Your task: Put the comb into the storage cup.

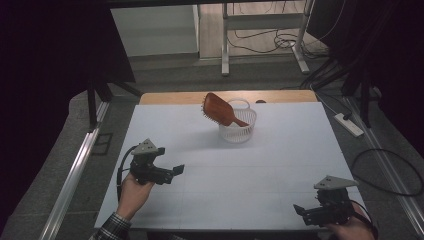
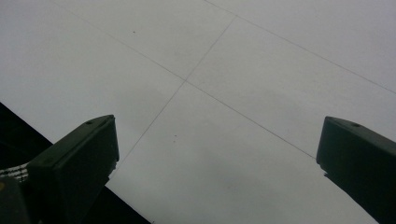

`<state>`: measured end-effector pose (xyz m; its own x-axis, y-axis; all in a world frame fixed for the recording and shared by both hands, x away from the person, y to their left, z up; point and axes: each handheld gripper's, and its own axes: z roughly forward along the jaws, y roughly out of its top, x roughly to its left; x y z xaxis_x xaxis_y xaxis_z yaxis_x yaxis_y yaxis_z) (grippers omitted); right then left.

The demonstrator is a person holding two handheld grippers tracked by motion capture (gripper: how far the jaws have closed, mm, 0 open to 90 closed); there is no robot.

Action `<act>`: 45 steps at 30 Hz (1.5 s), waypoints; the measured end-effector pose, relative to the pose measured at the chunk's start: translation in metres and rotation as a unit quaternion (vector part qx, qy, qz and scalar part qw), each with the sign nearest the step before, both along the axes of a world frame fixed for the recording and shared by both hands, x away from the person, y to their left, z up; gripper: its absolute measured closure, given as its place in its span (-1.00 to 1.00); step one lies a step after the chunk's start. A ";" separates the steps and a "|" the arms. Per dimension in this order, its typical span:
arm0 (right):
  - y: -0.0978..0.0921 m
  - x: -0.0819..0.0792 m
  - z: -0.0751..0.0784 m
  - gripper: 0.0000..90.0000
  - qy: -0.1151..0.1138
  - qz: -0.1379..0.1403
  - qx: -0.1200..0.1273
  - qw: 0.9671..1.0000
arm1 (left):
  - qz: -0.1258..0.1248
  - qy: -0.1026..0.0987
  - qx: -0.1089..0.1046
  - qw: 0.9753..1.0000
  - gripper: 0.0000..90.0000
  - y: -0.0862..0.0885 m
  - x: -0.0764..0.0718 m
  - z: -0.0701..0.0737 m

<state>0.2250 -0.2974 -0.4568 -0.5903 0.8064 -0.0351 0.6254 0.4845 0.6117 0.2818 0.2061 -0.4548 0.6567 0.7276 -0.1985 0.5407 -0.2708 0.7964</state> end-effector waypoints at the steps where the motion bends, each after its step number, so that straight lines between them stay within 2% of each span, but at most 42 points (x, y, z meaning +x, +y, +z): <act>1: 0.000 0.000 0.000 -1.00 0.000 0.000 0.000 1.000 | 0.001 0.000 -0.001 1.000 -1.00 0.001 -0.001 0.000; 11: 0.000 0.000 0.000 -1.00 0.000 0.001 -0.002 1.000 | 0.009 0.003 -0.007 1.000 -1.00 0.010 -0.014 -0.002; 15: 0.000 0.000 0.000 -1.00 0.000 0.000 -0.003 1.000 | 0.013 0.008 -0.017 1.000 -1.00 0.015 -0.018 -0.003; 33: 0.001 0.000 0.000 -1.00 -0.001 0.000 -0.003 1.000 | 0.025 0.005 0.001 1.000 -1.00 0.025 -0.035 -0.006; 45: 0.001 0.000 0.000 -1.00 -0.001 0.000 -0.004 1.000 | 0.037 0.007 0.000 0.999 -1.00 0.034 -0.048 -0.009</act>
